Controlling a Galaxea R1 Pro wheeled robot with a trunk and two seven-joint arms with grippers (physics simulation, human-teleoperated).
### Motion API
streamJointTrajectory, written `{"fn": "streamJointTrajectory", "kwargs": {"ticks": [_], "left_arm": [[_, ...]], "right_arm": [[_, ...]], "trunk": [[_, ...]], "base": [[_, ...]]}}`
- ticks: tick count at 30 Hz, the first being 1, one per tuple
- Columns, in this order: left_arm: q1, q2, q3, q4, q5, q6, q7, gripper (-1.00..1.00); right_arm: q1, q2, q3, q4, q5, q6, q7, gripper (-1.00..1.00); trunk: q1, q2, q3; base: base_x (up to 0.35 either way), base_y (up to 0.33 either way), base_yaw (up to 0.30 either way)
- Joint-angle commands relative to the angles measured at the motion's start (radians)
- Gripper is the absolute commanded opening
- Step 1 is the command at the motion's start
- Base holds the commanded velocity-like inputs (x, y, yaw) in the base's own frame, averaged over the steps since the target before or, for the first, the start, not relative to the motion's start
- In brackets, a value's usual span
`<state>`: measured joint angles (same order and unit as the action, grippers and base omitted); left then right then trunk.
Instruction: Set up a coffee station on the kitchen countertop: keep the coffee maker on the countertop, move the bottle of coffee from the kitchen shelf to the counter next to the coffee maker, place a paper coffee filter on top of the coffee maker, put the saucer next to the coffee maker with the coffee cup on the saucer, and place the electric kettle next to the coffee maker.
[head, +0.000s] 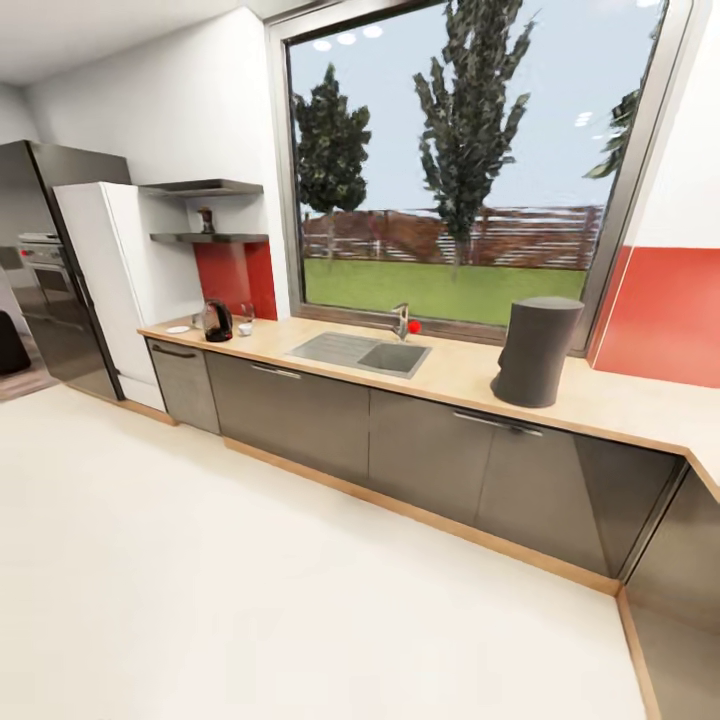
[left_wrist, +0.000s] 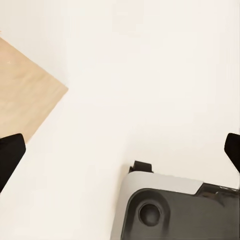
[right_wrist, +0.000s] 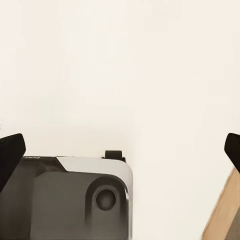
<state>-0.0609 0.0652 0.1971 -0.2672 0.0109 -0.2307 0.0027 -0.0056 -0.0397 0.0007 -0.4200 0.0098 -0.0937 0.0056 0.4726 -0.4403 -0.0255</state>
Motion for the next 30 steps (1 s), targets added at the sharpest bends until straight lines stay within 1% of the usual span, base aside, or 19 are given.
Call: {"fn": "streamJointTrajectory", "kwargs": {"ticks": [1, 6, 11, 16, 21, 24, 30], "left_arm": [[-0.003, -0.001, 0.001, -0.001, 0.001, -0.003, 0.000, 1.00], [-0.033, -0.004, 0.005, -0.005, 0.001, -0.003, 0.000, 1.00], [-0.065, -0.005, 0.005, -0.006, 0.000, -0.006, 0.000, 1.00], [-0.069, -0.006, 0.010, -0.003, 0.001, -0.007, 0.000, 1.00], [-0.061, -0.008, 0.011, 0.004, 0.001, -0.008, -0.002, 1.00], [-0.057, -0.007, 0.012, 0.001, 0.001, -0.011, -0.005, 1.00], [-0.054, -0.004, -0.008, 0.008, -0.013, -0.013, -0.013, 1.00]], "right_arm": [[-0.001, 0.000, 0.000, 0.000, 0.001, -0.003, 0.000, 1.00], [-0.001, 0.001, 0.000, 0.001, 0.001, -0.004, -0.001, 1.00], [-0.001, 0.001, -0.001, 0.000, 0.001, -0.004, -0.001, 1.00], [-0.001, 0.001, 0.000, 0.000, 0.001, -0.004, -0.001, 1.00], [-0.001, 0.001, -0.001, 0.000, 0.001, -0.004, -0.001, 1.00], [-0.001, 0.001, -0.001, 0.000, 0.001, -0.004, -0.001, 1.00], [-0.001, 0.001, -0.001, 0.000, 0.001, -0.004, -0.001, 1.00]], "trunk": [[-0.003, 0.005, 0.001], [-0.023, 0.040, 0.021], [-0.023, 0.040, 0.027], [-0.023, 0.040, 0.033], [-0.023, 0.040, 0.039], [-0.023, 0.040, 0.042], [-0.023, 0.040, 0.043]], "base": [[0.000, 0.000, 0.040], [0.000, 0.000, 0.133], [0.000, 0.000, 0.169], [0.000, 0.000, 0.173], [0.000, 0.000, 0.168], [0.000, 0.000, 0.054], [0.000, 0.000, 0.011]]}}
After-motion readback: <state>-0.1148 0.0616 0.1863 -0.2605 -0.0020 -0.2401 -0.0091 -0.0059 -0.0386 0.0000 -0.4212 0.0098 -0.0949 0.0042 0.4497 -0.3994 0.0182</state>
